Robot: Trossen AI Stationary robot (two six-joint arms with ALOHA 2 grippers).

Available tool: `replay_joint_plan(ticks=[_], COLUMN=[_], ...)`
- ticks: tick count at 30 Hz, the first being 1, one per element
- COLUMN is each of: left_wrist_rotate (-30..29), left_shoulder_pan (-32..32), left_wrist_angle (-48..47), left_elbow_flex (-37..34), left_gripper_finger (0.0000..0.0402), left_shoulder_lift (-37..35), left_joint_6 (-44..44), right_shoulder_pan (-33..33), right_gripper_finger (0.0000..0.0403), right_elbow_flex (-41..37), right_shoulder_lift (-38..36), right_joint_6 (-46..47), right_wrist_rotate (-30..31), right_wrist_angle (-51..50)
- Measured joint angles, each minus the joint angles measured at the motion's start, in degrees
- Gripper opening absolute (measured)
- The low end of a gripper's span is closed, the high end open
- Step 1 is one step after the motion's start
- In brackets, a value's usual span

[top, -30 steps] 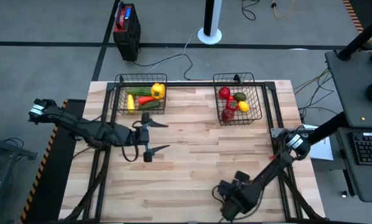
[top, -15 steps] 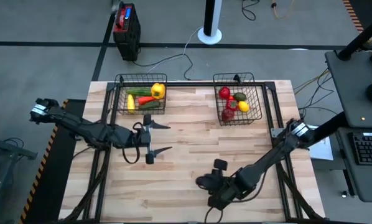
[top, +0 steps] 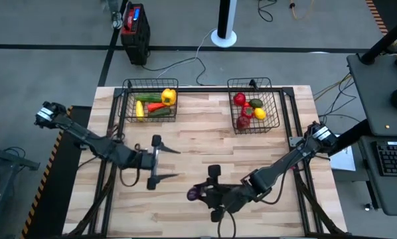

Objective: Sort produce into baskets
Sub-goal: Put the purple eggplant into the left black wire basket

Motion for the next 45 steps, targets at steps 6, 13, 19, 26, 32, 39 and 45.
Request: replay_joint_plan(ticks=[6,13,19,26,32,39,45], left_wrist_rotate=[-2.62,1.04,0.78,-0.24,-4.61,-6.86,-7.02], left_shoulder_pan=[-4.3,-4.73,-4.7,-4.53,-4.44,-4.47,-4.29], left_wrist_angle=[10.39,15.82,20.32,25.48,29.4,33.74,33.82], left_elbow_flex=[-7.0,-10.84,-10.86,-8.28,-6.99,-7.42,-6.03], left_gripper_finger=[0.0346,0.0346,0.0346,0.0346,0.0346,0.0313,0.0234], left_shoulder_lift=[-0.37,2.54,8.27,15.04,18.64,20.79,22.59], left_joint_6=[-0.75,-8.22,-9.61,-7.67,-6.16,-6.66,-7.63], right_shoulder_pan=[-1.39,-4.93,-8.35,-10.67,-10.95,-10.95,-10.95], right_gripper_finger=[0.0157,0.0163,0.0162,0.0163,0.0163,0.0178,0.018], right_elbow_flex=[-5.22,-15.6,-15.48,-14.41,-14.26,-14.26,-14.11], right_shoulder_lift=[-0.02,-0.02,-0.02,-0.02,-0.02,-0.02,-0.02], right_joint_6=[-6.05,-15.49,-16.28,-16.65,-16.78,-16.89,-18.51], right_wrist_rotate=[-2.86,-3.04,-10.14,-14.93,-17.68,-18.08,-18.08], right_wrist_angle=[14.48,44.93,48.61,48.02,48.12,48.64,49.09])
